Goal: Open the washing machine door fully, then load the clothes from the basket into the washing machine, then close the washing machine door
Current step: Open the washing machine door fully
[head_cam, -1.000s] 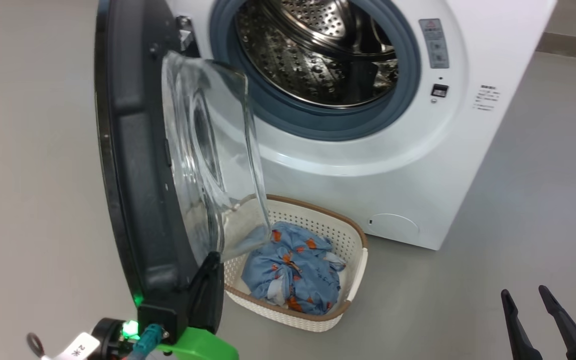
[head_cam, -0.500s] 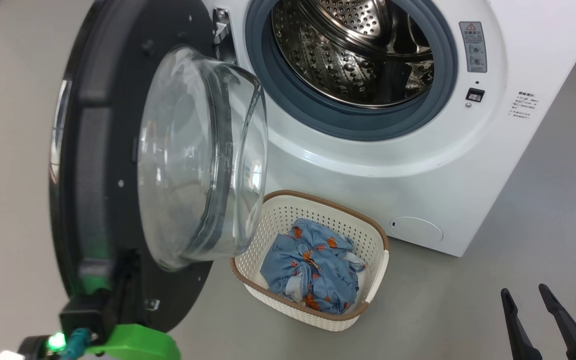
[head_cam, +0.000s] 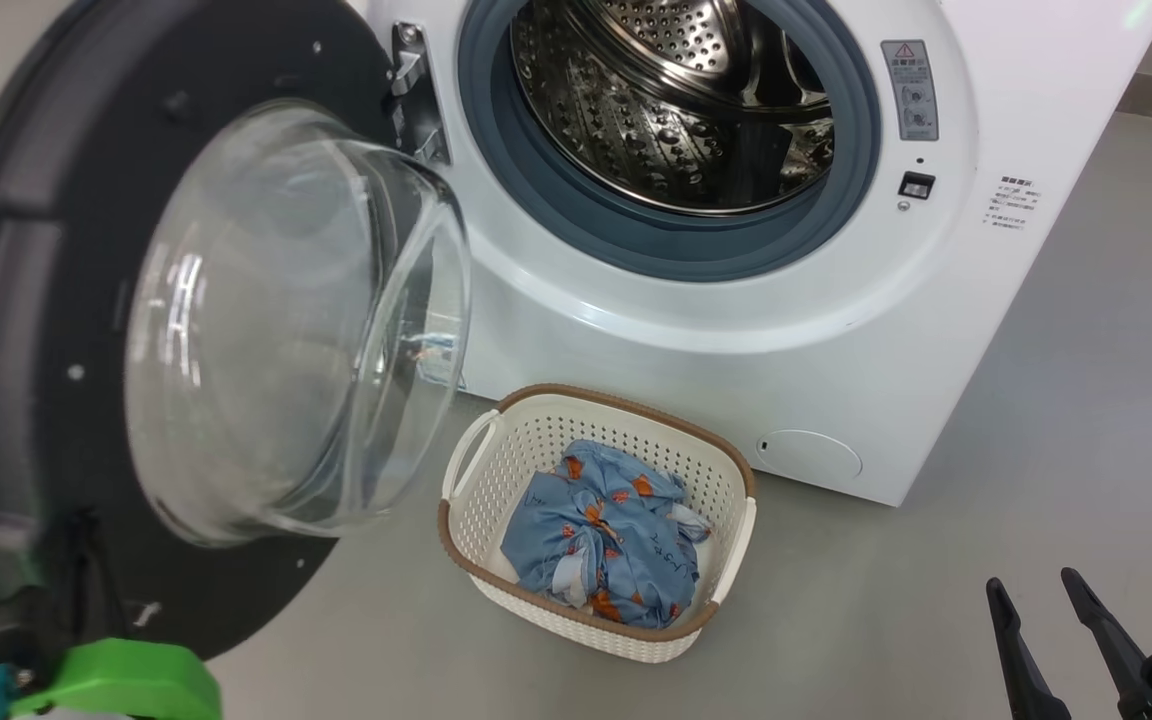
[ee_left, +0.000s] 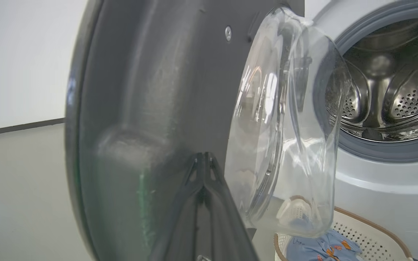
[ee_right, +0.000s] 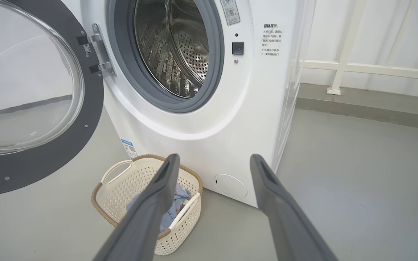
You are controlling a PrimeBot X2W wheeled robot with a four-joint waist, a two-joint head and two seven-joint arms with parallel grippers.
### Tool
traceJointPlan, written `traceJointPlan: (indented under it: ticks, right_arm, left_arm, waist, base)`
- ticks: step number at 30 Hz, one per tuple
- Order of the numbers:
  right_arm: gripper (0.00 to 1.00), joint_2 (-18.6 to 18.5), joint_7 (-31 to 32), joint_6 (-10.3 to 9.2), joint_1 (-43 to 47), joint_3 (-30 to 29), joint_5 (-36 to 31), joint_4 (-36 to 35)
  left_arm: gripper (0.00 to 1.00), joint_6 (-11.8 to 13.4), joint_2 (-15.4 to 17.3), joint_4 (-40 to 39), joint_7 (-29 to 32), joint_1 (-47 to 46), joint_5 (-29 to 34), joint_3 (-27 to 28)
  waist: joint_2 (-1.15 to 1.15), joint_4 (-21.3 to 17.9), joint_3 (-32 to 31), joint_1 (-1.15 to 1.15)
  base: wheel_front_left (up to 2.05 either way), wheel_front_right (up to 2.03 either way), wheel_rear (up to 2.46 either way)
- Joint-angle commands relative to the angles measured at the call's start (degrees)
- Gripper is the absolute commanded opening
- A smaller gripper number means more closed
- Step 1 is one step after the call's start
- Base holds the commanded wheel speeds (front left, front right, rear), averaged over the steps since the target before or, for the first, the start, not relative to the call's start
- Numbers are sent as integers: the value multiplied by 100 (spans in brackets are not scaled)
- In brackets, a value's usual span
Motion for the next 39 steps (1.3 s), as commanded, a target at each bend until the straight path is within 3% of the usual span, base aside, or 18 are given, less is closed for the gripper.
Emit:
traceJointPlan:
  ticks: [1,7,16,25,39]
  right_arm:
    - [100,-111,-69,35,-85,139,23,-139]
    - [100,-151,-69,35,-77,141,44,-134]
    - [100,-268,-69,35,-151,171,85,-198]
    - [100,-438,-69,35,-271,171,133,-262]
    - [100,-707,-69,35,-411,52,199,-408]
  left_arm:
    - [0,141,221,13,-112,-234,-76,431]
    - [0,-15,265,518,-543,-408,-344,827]
    - [0,-658,469,1851,-1087,-972,-737,1225]
    - [0,-1160,662,2830,-1295,-1671,-782,1427]
    - [0,-1643,670,3595,-1336,-2523,-449,1950]
  waist:
    - [0,-24,9,0]
    - [0,-59,60,0]
    - [0,-103,306,0]
    - [0,-173,644,0]
    - [0,-208,1119,0]
  base:
    - [0,0,0]
    - [0,0,0]
    - [0,0,0]
    - [0,0,0]
    - [0,0,0]
